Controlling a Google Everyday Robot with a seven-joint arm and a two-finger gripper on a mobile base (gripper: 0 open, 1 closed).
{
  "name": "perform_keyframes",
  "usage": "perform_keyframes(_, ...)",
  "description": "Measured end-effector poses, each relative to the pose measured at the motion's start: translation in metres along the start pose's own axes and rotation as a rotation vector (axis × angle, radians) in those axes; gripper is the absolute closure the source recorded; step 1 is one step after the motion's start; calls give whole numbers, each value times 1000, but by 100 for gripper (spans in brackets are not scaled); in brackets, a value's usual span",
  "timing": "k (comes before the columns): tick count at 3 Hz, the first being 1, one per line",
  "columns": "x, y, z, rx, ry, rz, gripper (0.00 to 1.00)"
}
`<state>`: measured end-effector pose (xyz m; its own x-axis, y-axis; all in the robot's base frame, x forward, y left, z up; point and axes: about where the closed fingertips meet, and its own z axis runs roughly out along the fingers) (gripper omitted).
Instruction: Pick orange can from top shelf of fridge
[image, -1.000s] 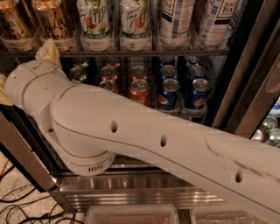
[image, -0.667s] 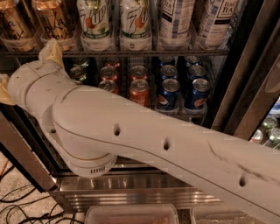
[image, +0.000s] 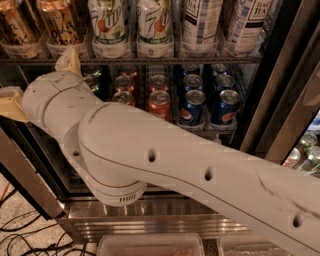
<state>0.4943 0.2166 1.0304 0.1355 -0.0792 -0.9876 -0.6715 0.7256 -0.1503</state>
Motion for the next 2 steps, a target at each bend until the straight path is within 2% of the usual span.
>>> perform_keyframes(1, 1, -11, -4, 11, 4, -20, 0)
perform_keyframes(2, 1, -33, 4, 15, 3, -34, 0)
